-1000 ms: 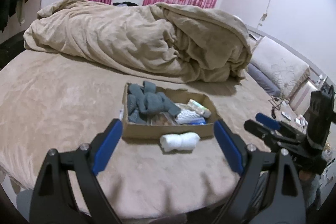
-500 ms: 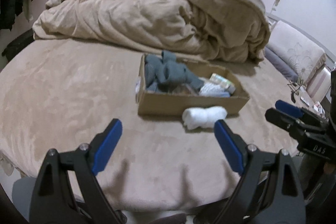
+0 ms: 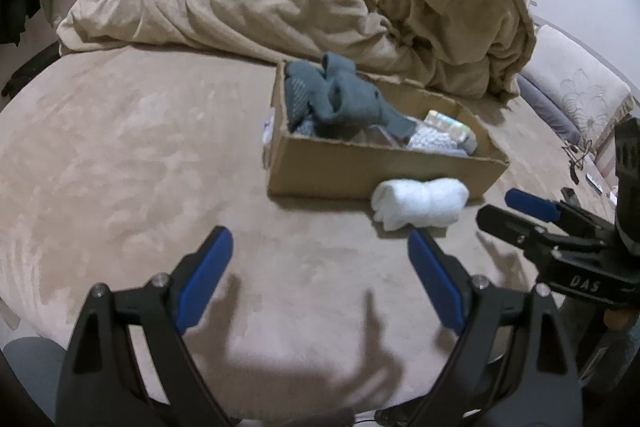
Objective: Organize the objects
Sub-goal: 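Grasp the white rolled socks with the right tool, then lift the white rolled socks into the box and open the right tool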
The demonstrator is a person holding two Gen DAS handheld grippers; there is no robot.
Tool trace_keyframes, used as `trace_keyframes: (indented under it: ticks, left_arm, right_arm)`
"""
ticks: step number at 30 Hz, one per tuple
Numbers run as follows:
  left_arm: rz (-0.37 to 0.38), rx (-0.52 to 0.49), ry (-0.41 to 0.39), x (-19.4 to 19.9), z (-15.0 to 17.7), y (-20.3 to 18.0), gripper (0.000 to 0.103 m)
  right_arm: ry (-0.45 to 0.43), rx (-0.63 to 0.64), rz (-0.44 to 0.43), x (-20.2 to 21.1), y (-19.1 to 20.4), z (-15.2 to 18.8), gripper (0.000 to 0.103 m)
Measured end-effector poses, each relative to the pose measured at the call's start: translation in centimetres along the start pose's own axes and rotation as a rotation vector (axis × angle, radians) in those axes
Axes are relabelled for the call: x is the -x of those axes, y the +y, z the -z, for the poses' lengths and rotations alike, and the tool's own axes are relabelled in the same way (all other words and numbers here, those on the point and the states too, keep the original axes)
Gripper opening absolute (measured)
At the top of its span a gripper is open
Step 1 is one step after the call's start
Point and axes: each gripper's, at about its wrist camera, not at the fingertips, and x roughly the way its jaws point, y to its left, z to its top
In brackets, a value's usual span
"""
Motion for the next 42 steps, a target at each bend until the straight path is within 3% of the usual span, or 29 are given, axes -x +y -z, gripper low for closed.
trace_keyframes:
  ticks: [9,11,15,20,23,42]
  left_arm:
    - [-0.008,0.006,0.036,-2.4,0.5,0.5,0.090]
    - [-0.010,0.008,0.039,-2.7,0.6,0.6,0.090]
    - [-0.017,0.017,0.051,-3.6,0.8,1.0,0.090]
    - [-0.021,0.019,0.051,-3.6,1.0,1.1,0.091]
    - [-0.017,0.016,0.045,-3.3,1.0,1.0,0.090]
    - [0.017,-0.021,-0.022,3.6,0.1,-1.8,0.091]
  right_arm:
    - [0.042,0.003,-0.013,-3.7,0.0,0.0,0.074]
    - [0.054,0.005,-0.021,-4.3,0.2,0.0,0.061]
    - [0.067,0.016,-0.038,-5.4,0.6,0.1,0.059]
    - [0.057,0.028,-0.067,-5.5,0.9,0.5,0.036]
    - [0.060,0.045,-0.061,-5.2,1.2,0.6,0.030]
    - [-0.042,0.031,-0.038,3.0,1.2,0.5,0.028]
